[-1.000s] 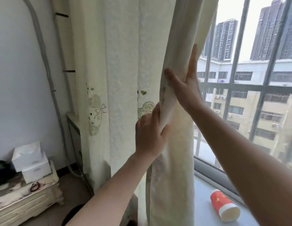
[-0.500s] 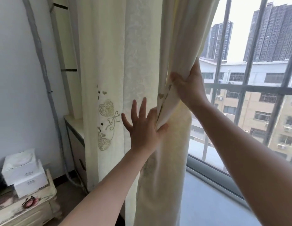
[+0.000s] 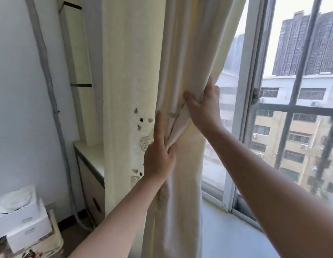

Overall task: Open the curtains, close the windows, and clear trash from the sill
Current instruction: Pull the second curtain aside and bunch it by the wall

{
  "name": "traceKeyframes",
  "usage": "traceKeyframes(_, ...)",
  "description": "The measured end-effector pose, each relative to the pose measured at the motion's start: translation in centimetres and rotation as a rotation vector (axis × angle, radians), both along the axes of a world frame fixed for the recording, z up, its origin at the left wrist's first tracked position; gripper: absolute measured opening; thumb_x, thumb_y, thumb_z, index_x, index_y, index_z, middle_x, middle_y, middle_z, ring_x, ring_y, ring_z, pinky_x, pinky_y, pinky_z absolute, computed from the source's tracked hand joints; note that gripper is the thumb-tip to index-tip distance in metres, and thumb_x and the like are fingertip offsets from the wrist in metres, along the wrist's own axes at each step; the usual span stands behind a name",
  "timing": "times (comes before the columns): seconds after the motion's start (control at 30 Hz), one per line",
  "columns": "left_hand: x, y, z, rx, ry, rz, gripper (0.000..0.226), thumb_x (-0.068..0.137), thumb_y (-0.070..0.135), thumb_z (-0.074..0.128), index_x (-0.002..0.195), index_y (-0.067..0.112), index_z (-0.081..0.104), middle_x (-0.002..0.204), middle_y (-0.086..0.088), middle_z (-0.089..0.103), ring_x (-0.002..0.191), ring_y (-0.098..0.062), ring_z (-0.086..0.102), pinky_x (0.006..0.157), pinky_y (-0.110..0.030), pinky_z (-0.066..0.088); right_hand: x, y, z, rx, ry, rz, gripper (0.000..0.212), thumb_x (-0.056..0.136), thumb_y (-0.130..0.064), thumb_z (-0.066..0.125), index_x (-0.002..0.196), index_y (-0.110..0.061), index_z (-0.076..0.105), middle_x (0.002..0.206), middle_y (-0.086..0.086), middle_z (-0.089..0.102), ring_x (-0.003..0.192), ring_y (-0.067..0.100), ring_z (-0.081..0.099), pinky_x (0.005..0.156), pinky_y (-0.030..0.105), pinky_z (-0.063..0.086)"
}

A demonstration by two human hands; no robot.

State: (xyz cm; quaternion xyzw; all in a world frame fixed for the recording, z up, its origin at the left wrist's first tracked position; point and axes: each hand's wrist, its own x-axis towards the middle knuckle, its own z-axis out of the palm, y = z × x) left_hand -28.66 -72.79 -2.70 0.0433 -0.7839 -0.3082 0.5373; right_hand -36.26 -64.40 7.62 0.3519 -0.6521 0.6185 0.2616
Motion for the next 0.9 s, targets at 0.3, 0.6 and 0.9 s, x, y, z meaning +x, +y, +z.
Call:
traceKeyframes(0.3, -1.7, -13.3, 1.3, -0.126, -0.118, 0.24, 0.036, 0.068, 0.036, 0.076, 0.097, 0.016, 0.066, 0.139, -0.018, 0.032, 0.128, -0.036, 0.028, 0.103, -0.05, 0.024, -1.3, -10.2, 0.0, -0.038, -0.062, -0.074, 0.06, 0.08, -0.035, 0.062, 0.135, -0.038, 0.038, 0.14, 0.01, 0.03, 0.122, 0.021, 0.043, 0.102, 0.035, 0.041)
traceKeyframes(0.6, -5.0, -23.4, 1.7, -0.122, -0.116, 0.053, 0.068, 0.072, 0.049, 0.069, 0.132, 0.042, 0.039, 0.156, -0.008, -0.006, 0.141, -0.022, -0.011, 0.107, -0.063, 0.002, -4.1, -18.9, 0.7, -0.046, -0.049, -0.117, 0.014, 0.085, -0.019, 0.058, 0.098, -0.017, 0.063, 0.078, -0.009, 0.061, 0.078, 0.012, 0.058, 0.065, 0.021, 0.045)
traceKeyframes(0.9, -8.5, -32.1, 2.1, 0.15, -0.165, -0.207, 0.117, 0.068, 0.031, 0.077, 0.138, 0.048, -0.016, 0.118, 0.055, 0.023, 0.102, 0.03, 0.038, 0.088, -0.002, 0.038, -8.5, -27.2, 0.6, 0.0, -0.025, -0.11, 0.014, 0.081, -0.009, 0.058, 0.08, 0.005, 0.058, 0.066, 0.01, 0.052, 0.061, 0.009, 0.044, 0.05, 0.021, 0.035)
